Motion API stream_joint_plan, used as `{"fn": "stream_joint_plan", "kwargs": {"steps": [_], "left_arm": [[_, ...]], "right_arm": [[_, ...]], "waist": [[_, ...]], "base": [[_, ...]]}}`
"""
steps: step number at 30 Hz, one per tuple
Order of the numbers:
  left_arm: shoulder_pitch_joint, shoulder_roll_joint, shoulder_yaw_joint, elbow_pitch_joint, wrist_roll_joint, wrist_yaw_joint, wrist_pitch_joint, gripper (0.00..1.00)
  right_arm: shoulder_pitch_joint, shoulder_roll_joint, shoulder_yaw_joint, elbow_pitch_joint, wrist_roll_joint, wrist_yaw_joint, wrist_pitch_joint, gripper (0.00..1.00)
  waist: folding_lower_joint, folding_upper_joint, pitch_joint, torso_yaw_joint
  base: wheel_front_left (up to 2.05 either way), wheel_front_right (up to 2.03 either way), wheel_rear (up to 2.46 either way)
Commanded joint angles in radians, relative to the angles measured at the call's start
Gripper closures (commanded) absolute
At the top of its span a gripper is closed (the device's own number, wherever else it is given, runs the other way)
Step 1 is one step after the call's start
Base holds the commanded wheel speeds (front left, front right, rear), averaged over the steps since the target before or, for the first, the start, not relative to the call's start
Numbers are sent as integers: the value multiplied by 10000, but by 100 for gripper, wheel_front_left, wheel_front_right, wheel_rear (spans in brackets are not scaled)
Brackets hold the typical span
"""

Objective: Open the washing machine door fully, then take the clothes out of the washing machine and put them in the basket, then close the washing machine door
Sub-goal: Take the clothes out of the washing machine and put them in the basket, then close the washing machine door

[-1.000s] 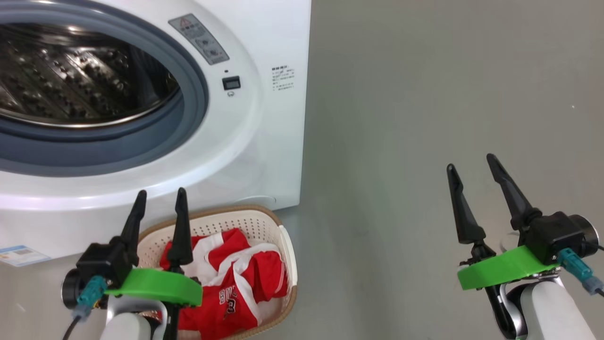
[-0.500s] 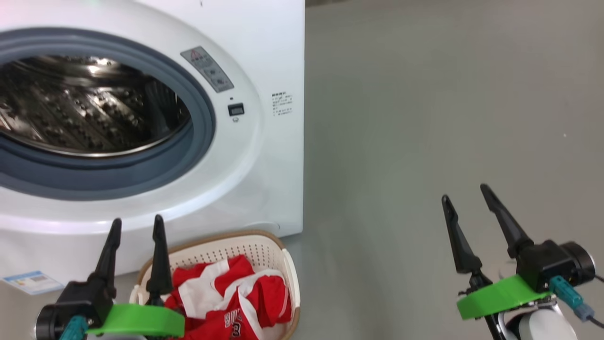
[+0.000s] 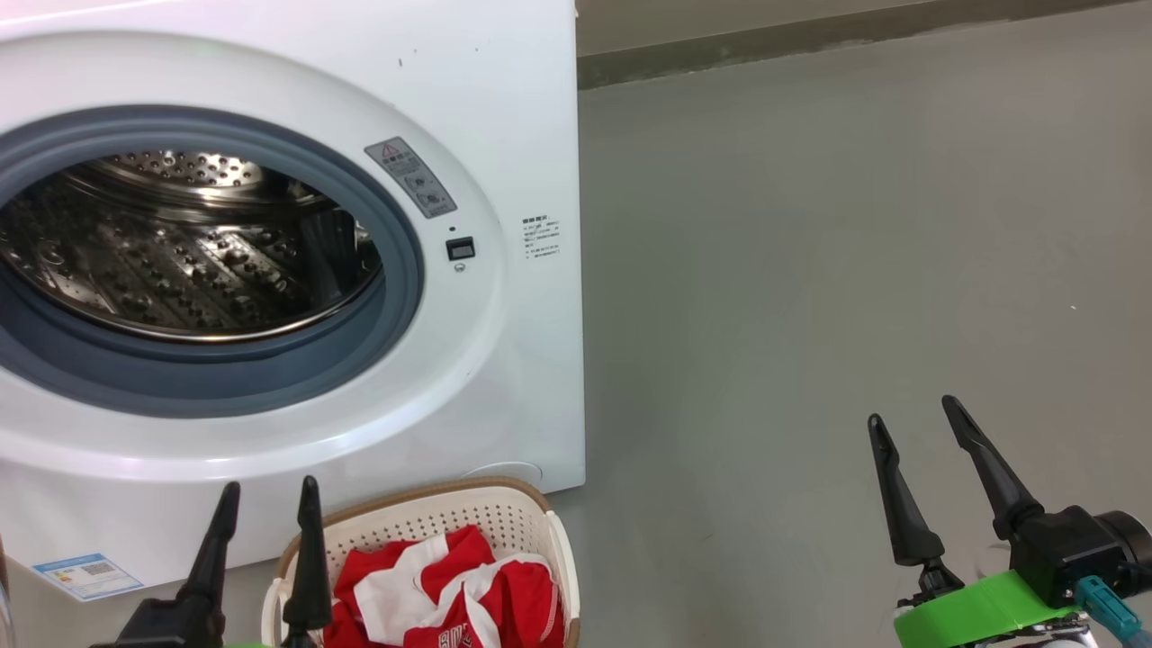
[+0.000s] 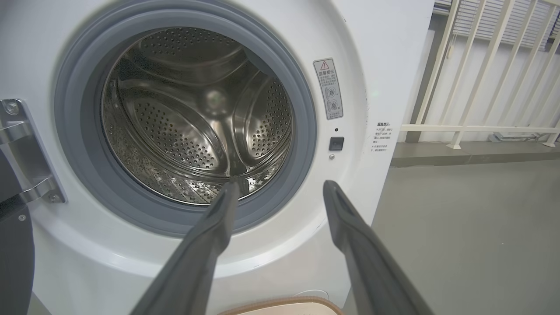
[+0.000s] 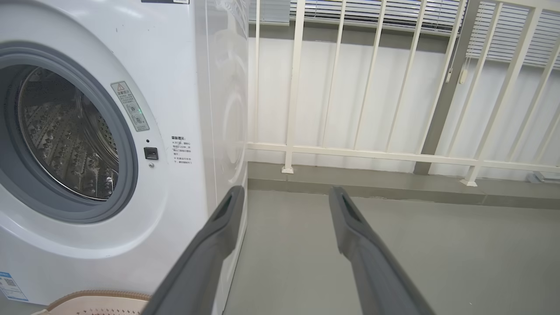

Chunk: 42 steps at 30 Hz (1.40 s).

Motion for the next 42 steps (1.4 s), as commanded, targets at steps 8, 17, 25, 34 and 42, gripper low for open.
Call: {"fn": "stream_joint_plan", "kwargs": {"steps": [8, 17, 25, 34, 42], "left_arm": [[-3, 158, 347, -295, 157, -136, -80, 0], [-32, 153, 332, -320, 264, 54, -80, 0], [-36, 151, 221, -377, 361, 73, -80, 0], [-43, 147, 167, -468, 260, 70, -80, 0], [-52, 155, 131, -626, 234, 57, -80, 0]], "right_arm": [[37, -79, 122, -440, -93, 63, -63, 0], [86, -103, 198, -382, -131, 63, -63, 0], [52, -111, 178, -332, -85, 63, -63, 0], [26, -104, 197, -324, -2, 63, -63, 0], [-42, -103, 167, -336, 17, 63, -63, 0]], "waist": [[0, -1, -66, 55], [0, -1, -61, 50], [0, -1, 18, 40], [0, -1, 100, 91], [0, -1, 195, 167]], "base": [[0, 0, 0], [-7, 7, 0], [-96, 96, 0], [-173, 173, 0], [-84, 84, 0]]}}
